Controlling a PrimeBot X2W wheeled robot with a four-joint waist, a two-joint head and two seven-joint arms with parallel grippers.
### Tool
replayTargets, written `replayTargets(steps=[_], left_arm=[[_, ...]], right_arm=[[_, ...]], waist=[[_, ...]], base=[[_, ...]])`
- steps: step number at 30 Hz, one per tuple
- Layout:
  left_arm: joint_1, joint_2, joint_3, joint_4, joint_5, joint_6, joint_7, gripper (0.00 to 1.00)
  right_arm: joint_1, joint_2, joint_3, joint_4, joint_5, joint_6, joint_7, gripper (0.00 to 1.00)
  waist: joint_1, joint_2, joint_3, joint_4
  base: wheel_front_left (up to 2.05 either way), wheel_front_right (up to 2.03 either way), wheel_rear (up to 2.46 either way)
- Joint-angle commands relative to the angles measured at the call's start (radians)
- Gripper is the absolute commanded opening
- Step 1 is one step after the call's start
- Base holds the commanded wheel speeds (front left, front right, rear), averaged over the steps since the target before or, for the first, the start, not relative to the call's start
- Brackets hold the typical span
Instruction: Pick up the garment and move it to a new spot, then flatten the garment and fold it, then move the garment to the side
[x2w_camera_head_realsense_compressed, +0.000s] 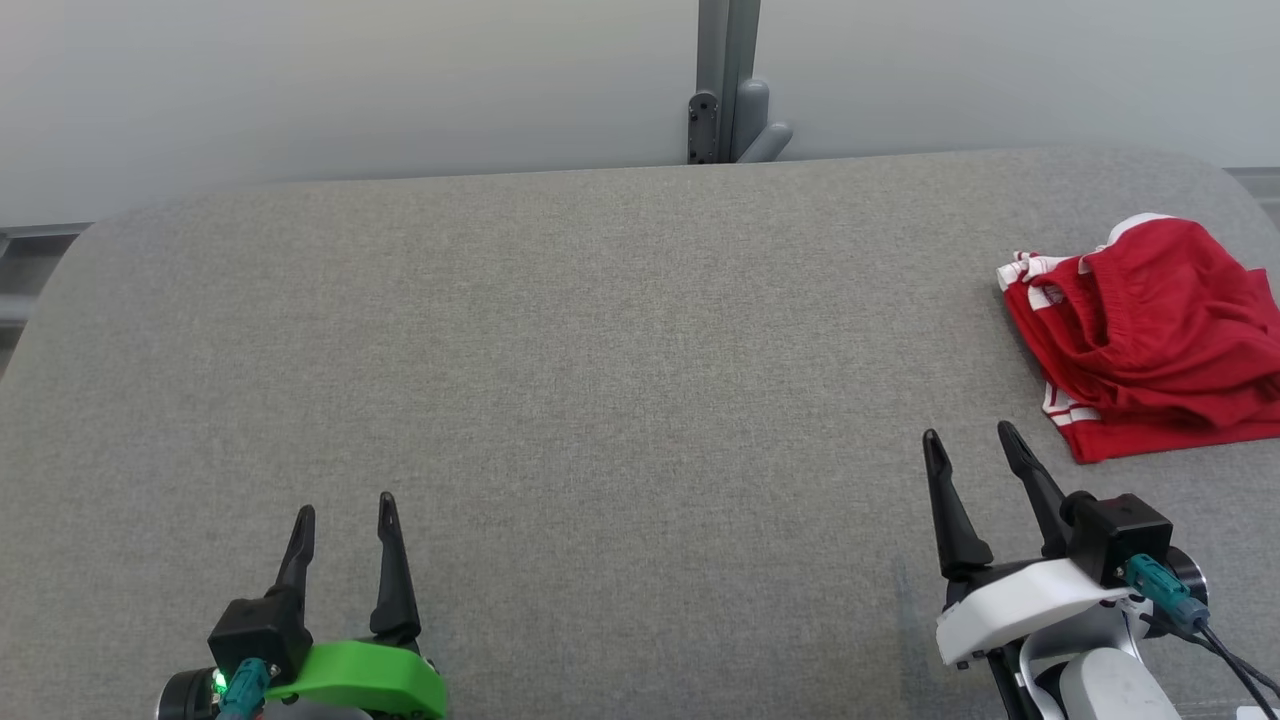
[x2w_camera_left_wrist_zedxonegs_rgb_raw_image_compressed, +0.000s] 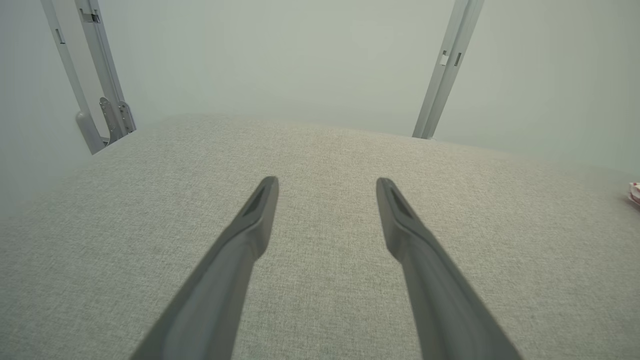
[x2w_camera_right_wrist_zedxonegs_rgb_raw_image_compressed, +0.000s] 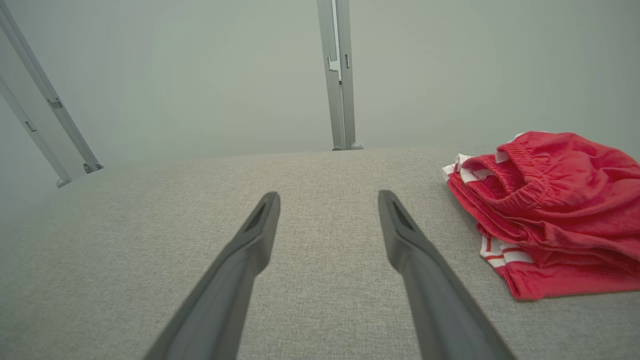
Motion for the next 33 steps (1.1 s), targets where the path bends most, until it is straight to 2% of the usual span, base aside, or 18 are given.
replayTargets(steps=[1,20,21,25,33], left_arm=[[0.008,0.001,0.0,0.003,-0.005,0.004,0.0,1.0],[0.011,0.003,0.002,0.008,-0.004,-0.012,0.0,1.0],[0.001,-0.001,0.0,0.008,0.0,-0.009,0.0,0.0],[0.004,-0.003,0.001,0.038,-0.015,-0.011,0.005,0.0],[-0.01,-0.003,0.019,0.036,-0.163,-0.032,0.04,0.0]], right_arm=[[0.016,-0.001,0.002,-0.008,0.004,-0.001,-0.007,1.0],[0.023,-0.001,-0.031,-0.046,0.008,-0.001,-0.017,1.0],[0.014,0.0,-0.03,-0.041,0.007,0.0,-0.01,0.0],[0.026,0.003,-0.029,-0.014,0.023,0.0,-0.005,0.0],[0.02,-0.005,-0.046,-0.007,0.189,0.0,0.032,0.0]], waist=[[0.0,0.0,-0.001,-0.002],[0.0,0.0,-0.007,-0.001],[0.0,0.0,-0.007,0.0],[0.0,0.0,-0.007,-0.001],[0.0,0.0,-0.008,-0.001]], base=[[0.0,0.0,0.0],[0.0,0.0,0.0],[0.0,0.0,0.0],[0.0,0.0,0.0],[0.0,0.0,0.0]])
